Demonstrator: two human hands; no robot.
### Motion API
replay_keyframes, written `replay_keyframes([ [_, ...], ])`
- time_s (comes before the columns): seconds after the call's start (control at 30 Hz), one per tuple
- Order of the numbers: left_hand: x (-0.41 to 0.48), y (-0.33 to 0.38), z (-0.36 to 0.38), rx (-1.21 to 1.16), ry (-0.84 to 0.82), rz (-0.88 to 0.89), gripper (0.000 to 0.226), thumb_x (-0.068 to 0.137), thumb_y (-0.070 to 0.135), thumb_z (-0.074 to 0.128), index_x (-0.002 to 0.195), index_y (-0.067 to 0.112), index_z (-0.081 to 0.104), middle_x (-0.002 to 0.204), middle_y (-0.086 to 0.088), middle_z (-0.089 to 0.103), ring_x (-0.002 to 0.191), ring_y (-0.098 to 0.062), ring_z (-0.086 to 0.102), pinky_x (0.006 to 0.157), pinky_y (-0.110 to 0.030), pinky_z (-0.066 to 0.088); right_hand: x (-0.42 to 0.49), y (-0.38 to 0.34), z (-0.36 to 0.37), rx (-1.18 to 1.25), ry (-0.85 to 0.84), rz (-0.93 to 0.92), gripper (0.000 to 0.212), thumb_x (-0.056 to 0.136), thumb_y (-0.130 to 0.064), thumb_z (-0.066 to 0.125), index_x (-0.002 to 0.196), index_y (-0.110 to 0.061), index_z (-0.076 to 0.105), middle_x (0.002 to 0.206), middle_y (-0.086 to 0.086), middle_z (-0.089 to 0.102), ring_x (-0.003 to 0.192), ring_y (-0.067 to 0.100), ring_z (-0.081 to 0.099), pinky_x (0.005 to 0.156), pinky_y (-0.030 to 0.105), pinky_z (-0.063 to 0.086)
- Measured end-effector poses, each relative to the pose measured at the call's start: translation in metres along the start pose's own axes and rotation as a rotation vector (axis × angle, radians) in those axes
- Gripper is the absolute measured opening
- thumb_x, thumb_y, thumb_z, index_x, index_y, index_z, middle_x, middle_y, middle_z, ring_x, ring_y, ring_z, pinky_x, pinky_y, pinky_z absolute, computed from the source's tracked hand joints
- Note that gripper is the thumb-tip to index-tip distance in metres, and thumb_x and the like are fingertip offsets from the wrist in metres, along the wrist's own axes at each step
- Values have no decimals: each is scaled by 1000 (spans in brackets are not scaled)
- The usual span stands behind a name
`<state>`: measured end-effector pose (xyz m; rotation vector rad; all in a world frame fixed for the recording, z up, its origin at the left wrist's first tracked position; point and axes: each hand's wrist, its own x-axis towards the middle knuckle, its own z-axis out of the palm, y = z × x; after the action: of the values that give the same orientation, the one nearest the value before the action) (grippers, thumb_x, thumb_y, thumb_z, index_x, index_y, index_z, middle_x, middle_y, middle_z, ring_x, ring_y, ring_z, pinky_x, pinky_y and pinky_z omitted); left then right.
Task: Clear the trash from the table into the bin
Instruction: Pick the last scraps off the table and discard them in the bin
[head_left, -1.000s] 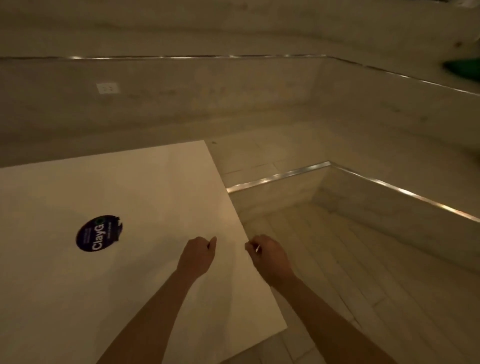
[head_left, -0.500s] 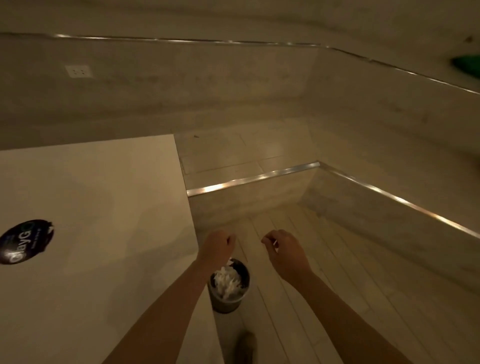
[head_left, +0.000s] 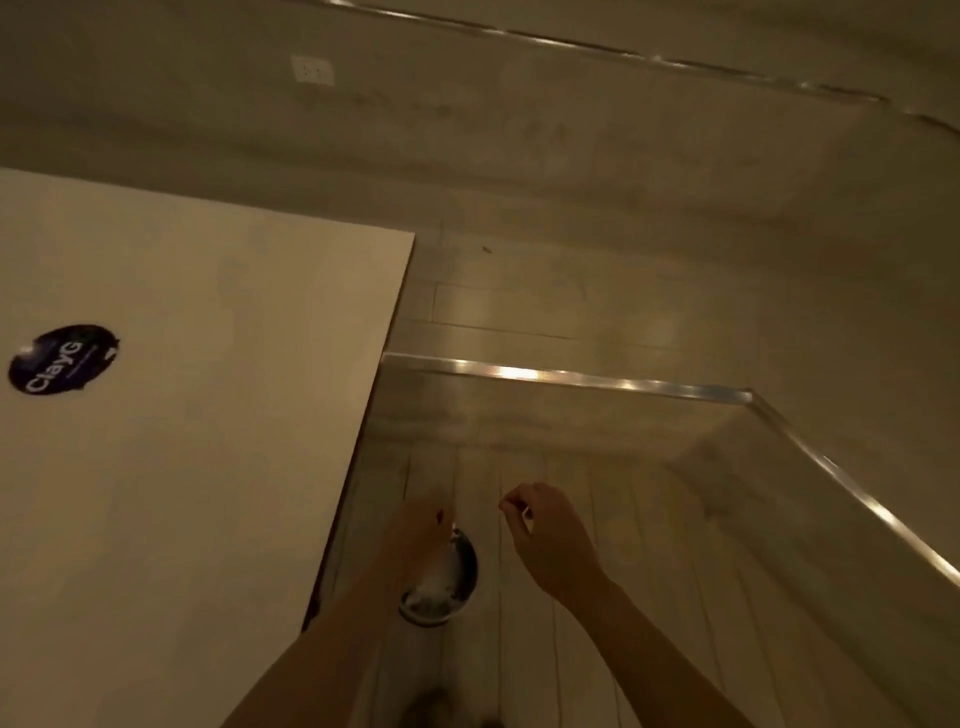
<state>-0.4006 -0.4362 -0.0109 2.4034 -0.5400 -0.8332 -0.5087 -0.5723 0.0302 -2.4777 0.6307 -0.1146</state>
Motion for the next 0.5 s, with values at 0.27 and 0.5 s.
replay_keyframes([
  [0.27,46,-52,117,-37,121,-171,50,100,37,28,100,4,65,101,-13,69,95,-22,63,84,-25,44,23,90,96,17,-184,-120,24,98,-32,42,103,-18,61,102,-1,59,91,14,51,78,22,41],
  [0.5,123,-145,230,127,50,-304,48,100,40,26,91,11,64,93,-9,68,94,-21,63,81,-30,45,45,183,228,27,-300,-120,23,98,-31,40,102,-20,61,102,-3,57,99,12,48,82,22,41],
])
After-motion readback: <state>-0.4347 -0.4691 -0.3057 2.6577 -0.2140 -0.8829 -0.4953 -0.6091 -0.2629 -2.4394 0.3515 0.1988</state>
